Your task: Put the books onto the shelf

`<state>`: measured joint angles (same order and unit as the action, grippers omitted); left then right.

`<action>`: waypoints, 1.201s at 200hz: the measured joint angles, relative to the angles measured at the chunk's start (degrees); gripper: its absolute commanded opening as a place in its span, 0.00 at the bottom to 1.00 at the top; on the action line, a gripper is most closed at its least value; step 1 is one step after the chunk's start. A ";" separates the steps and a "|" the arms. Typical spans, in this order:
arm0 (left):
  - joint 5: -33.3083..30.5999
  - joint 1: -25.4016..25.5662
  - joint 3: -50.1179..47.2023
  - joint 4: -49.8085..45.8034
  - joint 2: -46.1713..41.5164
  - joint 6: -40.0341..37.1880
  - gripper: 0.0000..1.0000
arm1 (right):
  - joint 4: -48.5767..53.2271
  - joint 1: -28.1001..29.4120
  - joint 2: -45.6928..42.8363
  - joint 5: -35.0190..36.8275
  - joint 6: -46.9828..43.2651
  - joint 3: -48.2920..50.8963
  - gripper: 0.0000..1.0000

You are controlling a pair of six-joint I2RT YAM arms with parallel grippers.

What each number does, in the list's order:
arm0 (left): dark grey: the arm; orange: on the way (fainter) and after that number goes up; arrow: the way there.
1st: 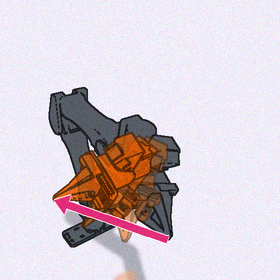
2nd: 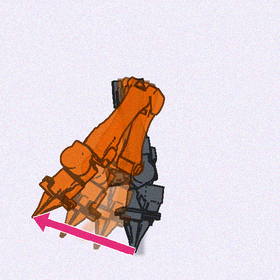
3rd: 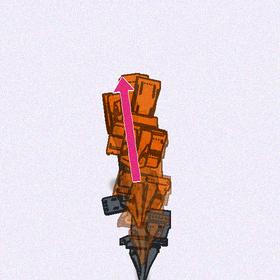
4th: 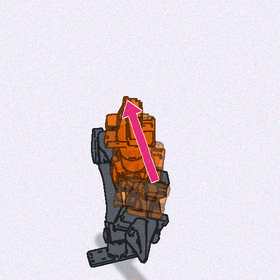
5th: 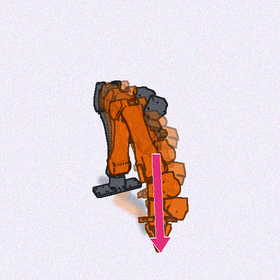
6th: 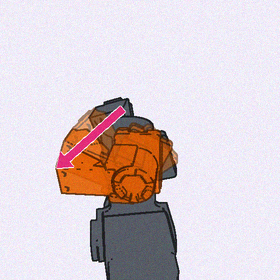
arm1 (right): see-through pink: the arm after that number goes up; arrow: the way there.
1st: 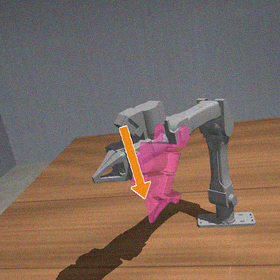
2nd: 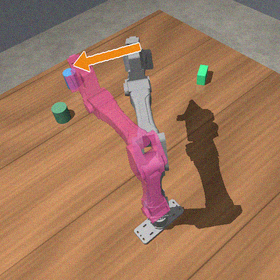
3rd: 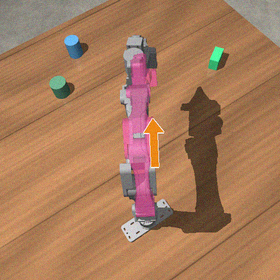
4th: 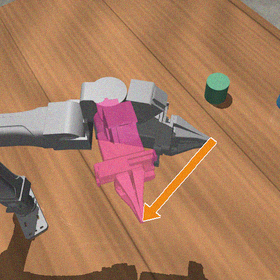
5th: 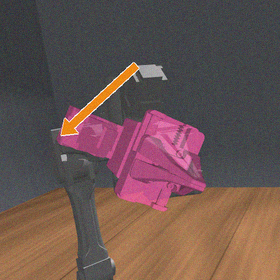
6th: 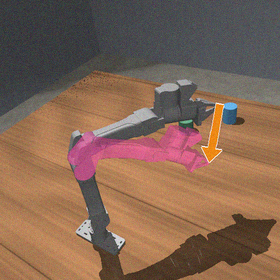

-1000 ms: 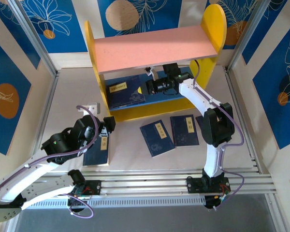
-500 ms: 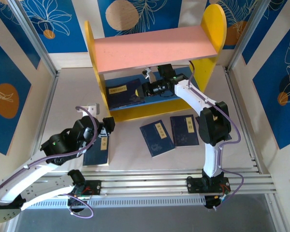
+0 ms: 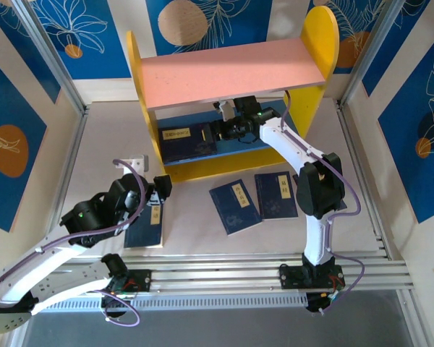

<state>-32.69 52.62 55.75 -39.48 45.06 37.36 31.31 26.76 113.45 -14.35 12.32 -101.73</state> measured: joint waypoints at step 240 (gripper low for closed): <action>0.02 0.00 -0.44 0.02 -0.28 0.02 0.71 | -3.48 2.16 -9.42 1.55 1.75 13.75 0.61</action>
<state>-32.67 52.62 55.31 -39.46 44.77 37.39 27.83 28.93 104.03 -12.80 14.06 -87.99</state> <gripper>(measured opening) 0.708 0.612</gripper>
